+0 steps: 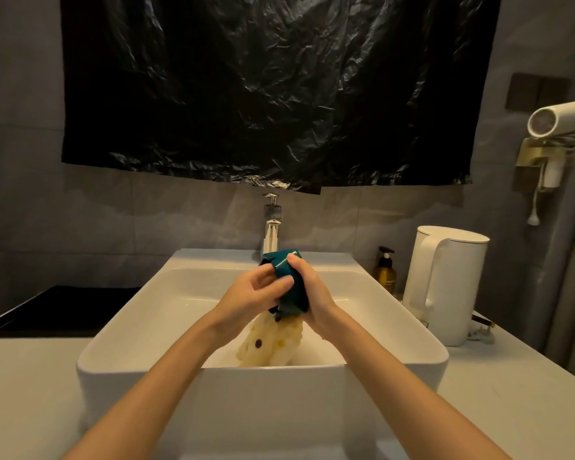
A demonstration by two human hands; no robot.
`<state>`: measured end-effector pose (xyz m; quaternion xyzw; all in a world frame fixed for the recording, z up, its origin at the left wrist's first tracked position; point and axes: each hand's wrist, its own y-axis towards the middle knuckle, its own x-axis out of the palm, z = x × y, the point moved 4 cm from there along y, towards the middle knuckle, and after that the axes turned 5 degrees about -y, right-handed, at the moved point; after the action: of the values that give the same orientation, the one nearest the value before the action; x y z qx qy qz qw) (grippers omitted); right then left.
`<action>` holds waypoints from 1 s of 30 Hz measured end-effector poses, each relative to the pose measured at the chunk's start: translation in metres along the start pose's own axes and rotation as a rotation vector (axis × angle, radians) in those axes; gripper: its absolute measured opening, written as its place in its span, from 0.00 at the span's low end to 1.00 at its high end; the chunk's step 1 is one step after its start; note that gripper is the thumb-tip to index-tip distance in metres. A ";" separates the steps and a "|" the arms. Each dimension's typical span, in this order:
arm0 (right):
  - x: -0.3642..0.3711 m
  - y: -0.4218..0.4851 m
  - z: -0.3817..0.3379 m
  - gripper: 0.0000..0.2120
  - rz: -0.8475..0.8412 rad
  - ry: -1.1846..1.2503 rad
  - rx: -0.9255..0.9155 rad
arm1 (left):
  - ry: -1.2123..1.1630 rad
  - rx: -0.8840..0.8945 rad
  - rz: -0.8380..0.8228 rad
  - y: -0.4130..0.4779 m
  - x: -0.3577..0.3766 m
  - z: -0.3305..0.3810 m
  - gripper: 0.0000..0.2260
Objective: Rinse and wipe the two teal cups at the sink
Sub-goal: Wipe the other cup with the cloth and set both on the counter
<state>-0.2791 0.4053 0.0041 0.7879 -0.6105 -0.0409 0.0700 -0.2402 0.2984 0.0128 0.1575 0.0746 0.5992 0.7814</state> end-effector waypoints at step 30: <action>0.008 -0.015 -0.007 0.21 0.081 -0.578 -0.587 | 0.096 -0.045 0.281 0.005 -0.023 -0.004 0.07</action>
<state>-0.2612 0.4015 0.0087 0.6660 -0.5979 -0.4299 0.1191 -0.2517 0.2782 0.0090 0.1203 0.0756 0.7111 0.6886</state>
